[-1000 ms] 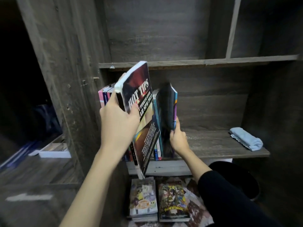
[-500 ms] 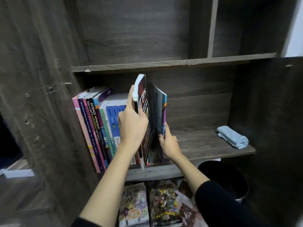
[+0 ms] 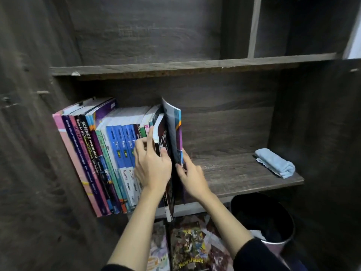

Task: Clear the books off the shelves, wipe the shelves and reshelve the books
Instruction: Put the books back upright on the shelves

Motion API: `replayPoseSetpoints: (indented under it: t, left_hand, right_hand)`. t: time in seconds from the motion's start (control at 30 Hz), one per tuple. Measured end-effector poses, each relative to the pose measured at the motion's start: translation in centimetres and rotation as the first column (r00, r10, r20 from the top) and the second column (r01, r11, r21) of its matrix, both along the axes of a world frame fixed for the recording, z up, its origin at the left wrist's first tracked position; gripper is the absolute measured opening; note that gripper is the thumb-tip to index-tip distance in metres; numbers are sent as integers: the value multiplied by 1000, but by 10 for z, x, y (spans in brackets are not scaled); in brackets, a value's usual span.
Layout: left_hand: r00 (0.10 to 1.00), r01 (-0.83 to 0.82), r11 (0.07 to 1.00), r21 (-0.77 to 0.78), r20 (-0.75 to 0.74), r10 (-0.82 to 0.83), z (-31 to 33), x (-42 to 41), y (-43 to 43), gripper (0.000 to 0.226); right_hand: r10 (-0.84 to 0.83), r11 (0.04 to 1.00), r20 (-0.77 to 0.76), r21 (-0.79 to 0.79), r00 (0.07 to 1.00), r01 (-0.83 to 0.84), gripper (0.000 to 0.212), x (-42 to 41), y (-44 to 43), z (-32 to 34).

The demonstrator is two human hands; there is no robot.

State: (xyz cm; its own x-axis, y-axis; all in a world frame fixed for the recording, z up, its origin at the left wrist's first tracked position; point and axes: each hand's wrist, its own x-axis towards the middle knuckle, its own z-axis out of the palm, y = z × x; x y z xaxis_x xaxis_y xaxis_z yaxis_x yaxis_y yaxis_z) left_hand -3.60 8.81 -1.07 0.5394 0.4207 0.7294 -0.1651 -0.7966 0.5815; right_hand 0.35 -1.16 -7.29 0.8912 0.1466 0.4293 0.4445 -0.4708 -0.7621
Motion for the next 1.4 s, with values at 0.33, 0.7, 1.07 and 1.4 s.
replayPoseSetpoints:
  t: [0.33,0.7,1.07,1.4]
  left_hand:
    - [915,233,970,67,322,-242,-38,9,12,47]
    - [975,72,986,149,200,-101,-108,13,19,40]
    - [971,110,994,20,213,-112,-112,23,10,28]
    - [990,115,981,-155,100,-100,-86,18,15,73]
  right_hand:
    - [53,991,-7,121,999,-52,50,-3,-1,-22]
    - [110,980,-69,172,992,-97,53,-9,9,-46]
    - [140,978,-151,173,979,-113,52,-8,17,-57]
    - [127,988,-140,108,982,-113,71,-5,19,-64]
